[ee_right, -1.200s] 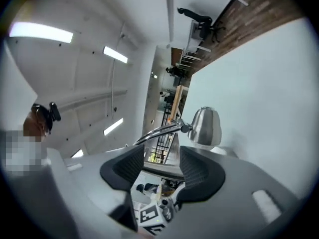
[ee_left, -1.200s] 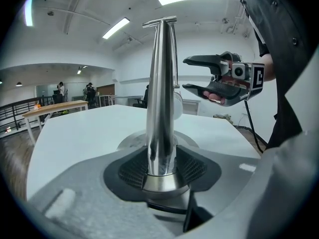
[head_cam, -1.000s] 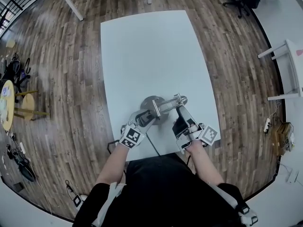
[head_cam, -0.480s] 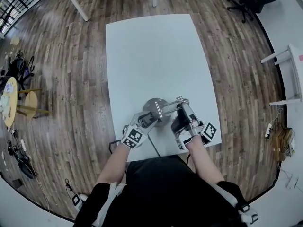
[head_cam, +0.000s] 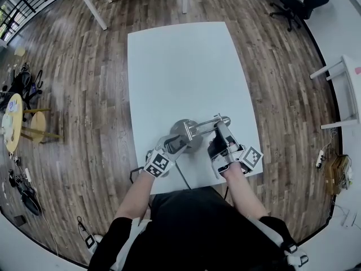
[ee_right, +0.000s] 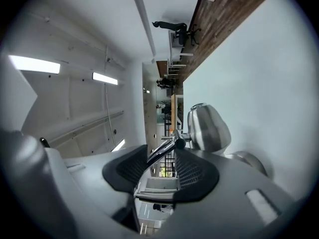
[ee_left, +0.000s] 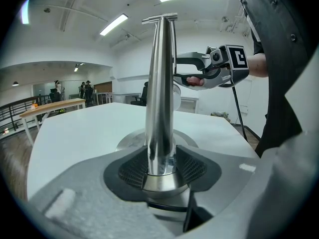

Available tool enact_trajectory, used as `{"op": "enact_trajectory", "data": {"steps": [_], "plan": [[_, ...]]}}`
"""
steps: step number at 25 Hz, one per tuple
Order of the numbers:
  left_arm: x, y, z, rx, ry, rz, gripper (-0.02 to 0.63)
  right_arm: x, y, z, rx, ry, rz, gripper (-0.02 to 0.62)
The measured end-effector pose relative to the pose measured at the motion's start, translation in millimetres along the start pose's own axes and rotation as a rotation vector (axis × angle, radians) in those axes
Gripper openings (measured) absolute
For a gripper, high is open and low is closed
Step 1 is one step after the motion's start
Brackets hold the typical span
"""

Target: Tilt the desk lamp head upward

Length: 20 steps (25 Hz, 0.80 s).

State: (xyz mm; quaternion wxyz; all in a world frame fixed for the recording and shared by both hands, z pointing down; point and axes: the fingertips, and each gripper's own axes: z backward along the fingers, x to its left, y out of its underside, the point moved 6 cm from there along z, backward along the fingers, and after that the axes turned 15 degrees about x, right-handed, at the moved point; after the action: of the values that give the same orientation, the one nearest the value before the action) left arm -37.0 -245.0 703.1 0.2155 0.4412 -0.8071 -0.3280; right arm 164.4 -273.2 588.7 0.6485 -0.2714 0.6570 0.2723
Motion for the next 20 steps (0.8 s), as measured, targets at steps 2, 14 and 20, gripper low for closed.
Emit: {"op": "enact_trajectory", "data": {"steps": [2, 14, 20], "plan": [[1.2, 0.1, -0.5, 0.005, -0.002, -0.003, 0.186, 7.4, -3.0, -0.6, 0.006, 0.018, 0.055, 0.169], [4.4, 2.9, -1.3, 0.035, -0.021, 0.0, 0.178, 56.2, -14.2, -5.0, 0.084, 0.111, 0.446, 0.17], [4.8, 0.4, -2.4, 0.06, -0.016, -0.005, 0.176, 78.8, -14.6, -6.3, 0.112, 0.154, 0.572, 0.167]]}}
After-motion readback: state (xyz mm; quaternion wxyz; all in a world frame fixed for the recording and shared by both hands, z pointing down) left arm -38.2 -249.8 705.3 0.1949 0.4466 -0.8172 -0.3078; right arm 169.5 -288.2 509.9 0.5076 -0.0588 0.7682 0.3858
